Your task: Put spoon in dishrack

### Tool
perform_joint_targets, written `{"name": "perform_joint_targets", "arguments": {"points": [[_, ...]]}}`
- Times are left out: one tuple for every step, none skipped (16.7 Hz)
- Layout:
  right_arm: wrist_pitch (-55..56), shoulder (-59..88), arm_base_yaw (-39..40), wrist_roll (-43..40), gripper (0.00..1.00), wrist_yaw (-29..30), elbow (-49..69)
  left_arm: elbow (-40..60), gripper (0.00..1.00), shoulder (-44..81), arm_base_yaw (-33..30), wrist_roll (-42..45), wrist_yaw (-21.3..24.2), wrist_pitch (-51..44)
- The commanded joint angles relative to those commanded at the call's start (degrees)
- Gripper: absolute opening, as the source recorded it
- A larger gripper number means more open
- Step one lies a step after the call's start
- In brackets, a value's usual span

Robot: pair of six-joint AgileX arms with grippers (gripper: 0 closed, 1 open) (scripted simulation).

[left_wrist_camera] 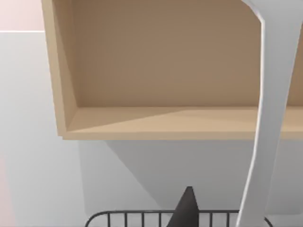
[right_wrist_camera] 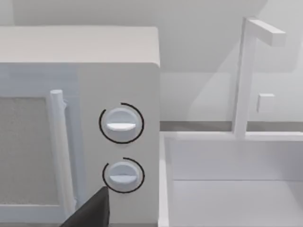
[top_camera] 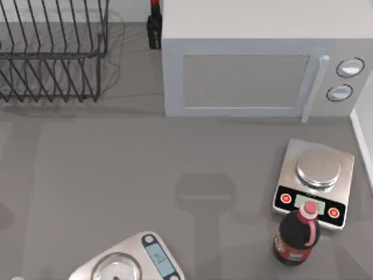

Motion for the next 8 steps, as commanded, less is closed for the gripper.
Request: {"name": "perform_joint_targets", "arguments": {"points": [[0.0,0.0,0.0,0.0,1.0,0.0,0.0,0.22,0.0,0.15,-0.21,0.17,-0.08,-0.12],[0.0,0.0,0.0,0.0,1.0,0.0,0.0,0.22,0.0,0.27,-0.24,0.17,-0.08,0.0],[0.0,0.0,0.0,0.0,1.0,0.0,0.0,0.21,0.0,0.91,-0.35,0.16,-0.1,0.64],[0.0,0.0,0.0,0.0,1.0,0.0,0.0,0.17,0.0,2.16,-0.53,0.14,-0.16,1.89],[0.0,0.0,0.0,0.0,1.0,0.0,0.0,0.08,0.0,4.01,-0.74,0.12,-0.31,3.75],[0.0,0.0,0.0,0.0,1.0,0.0,0.0,-0.07,0.0,6.4,-0.97,0.11,-0.52,6.16],[0.0,0.0,0.0,0.0,1.0,0.0,0.0,-0.32,0.0,9.33,-1.24,0.1,-0.8,9.22],[0.0,0.0,0.0,0.0,1.0,0.0,0.0,-0.7,0.0,12.58,-1.53,0.12,-1.12,12.78]]}}
